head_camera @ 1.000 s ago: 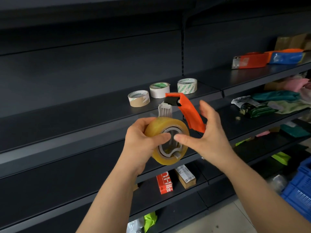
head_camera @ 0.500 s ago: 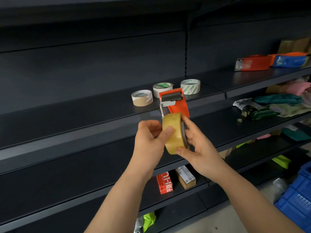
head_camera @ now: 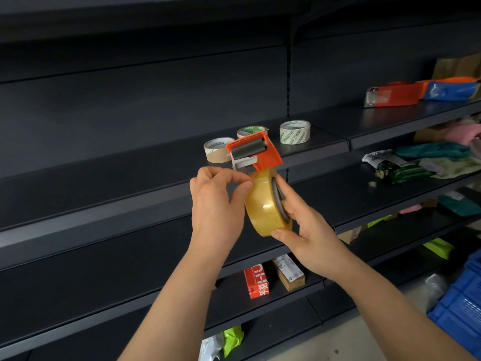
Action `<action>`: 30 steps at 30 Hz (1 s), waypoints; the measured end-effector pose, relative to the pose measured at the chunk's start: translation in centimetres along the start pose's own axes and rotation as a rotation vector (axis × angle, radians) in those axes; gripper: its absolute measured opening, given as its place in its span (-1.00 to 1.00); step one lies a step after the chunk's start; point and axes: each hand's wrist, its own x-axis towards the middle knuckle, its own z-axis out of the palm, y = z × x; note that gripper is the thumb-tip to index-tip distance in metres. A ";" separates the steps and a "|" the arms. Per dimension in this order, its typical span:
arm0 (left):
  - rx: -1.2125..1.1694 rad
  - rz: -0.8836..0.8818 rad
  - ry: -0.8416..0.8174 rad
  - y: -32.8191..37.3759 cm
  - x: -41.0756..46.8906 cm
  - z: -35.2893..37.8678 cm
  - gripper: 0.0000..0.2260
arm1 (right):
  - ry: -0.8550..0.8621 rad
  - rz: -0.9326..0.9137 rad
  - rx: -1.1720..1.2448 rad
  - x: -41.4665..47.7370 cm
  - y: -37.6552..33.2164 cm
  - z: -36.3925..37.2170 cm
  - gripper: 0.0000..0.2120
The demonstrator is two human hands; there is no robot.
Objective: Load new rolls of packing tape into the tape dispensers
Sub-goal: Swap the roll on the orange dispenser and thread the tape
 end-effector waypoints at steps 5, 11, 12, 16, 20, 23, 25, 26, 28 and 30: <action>-0.009 0.003 -0.036 0.0 -0.1 0.2 -0.93 | -0.012 0.013 0.022 0.5 0.3 0.5 -0.14; -0.002 0.093 -0.069 0.2 -0.9 -0.1 -0.91 | 0.067 0.042 0.095 1.2 0.9 0.4 -0.20; -0.023 0.083 -0.072 0.2 -1.0 -0.1 -0.91 | 0.065 0.049 0.096 1.2 0.9 0.3 -0.20; -0.085 0.062 -0.038 -0.1 -0.6 -0.3 -0.90 | 0.049 0.066 0.104 1.1 0.9 0.2 -0.19; -0.149 0.056 0.002 0.1 -0.5 -0.2 -0.86 | 0.057 0.077 0.139 1.1 0.7 0.2 -0.19; -0.245 0.041 0.078 0.1 -0.5 -0.4 -0.81 | 0.056 0.086 0.189 0.9 0.7 0.1 -0.20; -0.280 -0.030 0.090 -0.2 -0.4 -0.4 -0.82 | 0.068 0.088 0.229 1.0 0.7 0.0 -0.19; -0.285 -0.077 0.072 -0.3 -0.4 -0.3 -0.83 | 0.079 0.085 0.249 1.0 0.7 0.0 -0.19; -0.300 -0.179 -0.053 -0.4 -0.5 0.2 -0.77 | 0.109 0.073 0.269 1.2 0.3 0.0 -0.18; -0.354 -0.265 -0.236 0.0 -0.9 1.0 -0.63 | 0.141 0.054 0.232 1.4 -0.1 0.3 -0.17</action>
